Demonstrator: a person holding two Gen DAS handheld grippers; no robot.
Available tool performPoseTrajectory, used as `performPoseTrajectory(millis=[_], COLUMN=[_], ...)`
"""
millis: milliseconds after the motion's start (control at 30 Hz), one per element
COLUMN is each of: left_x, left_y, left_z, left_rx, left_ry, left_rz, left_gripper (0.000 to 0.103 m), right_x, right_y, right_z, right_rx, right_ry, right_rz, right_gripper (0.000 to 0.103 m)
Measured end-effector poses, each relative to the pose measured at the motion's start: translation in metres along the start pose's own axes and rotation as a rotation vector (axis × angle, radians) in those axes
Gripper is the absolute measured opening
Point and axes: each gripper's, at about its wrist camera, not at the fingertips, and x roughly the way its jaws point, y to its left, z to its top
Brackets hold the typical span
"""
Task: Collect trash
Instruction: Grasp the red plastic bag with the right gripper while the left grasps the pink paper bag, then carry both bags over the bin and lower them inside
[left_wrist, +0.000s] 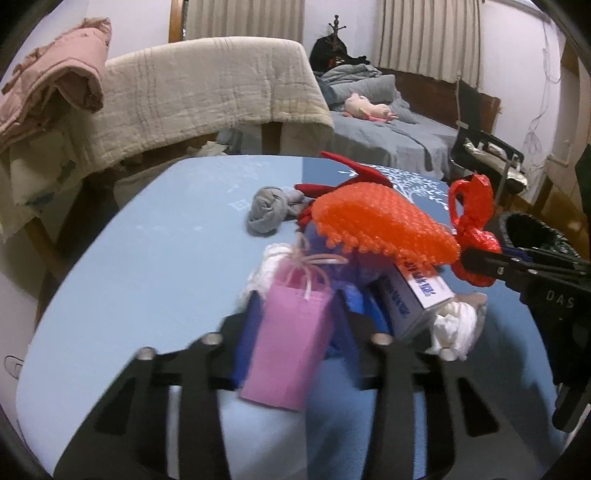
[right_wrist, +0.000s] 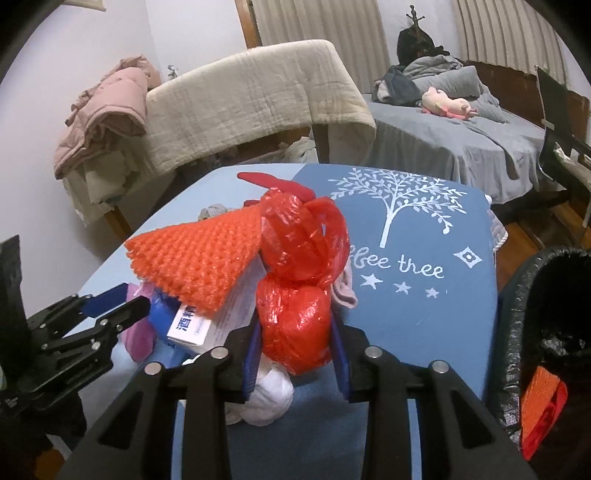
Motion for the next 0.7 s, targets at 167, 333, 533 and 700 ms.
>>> performPoseTrajectory(millis=[167,333,533,700], left_x=[-0.002,-0.013,-0.032,-0.044], left_y=[-0.003,-0.001,0.004,0.003], left_z=[0.001,0.004,0.014,0.023], left_rx=[0.006,-0.025,-0.050,-0.056], left_ry=[-0.007,-0.033,-0.075,-0.105], left_rz=[-0.006,-0.011,0.000,0.011], left_gripper=[0.012,0.007,0.007,0.006], right_x=[-0.002,-0.006,-0.016,-0.026], right_y=[0.000,-0.001,-0.001,0.000], right_z=[-0.003,-0.003,-0.003,0.000], right_rx=[-0.001,0.000,-0.010,-0.018], right_ry=[0.007,0.001,-0.017,-0.037], right_rz=[0.006,0.010,0.008,0.009], right_gripper=[0.033,0.033,0.033,0.033])
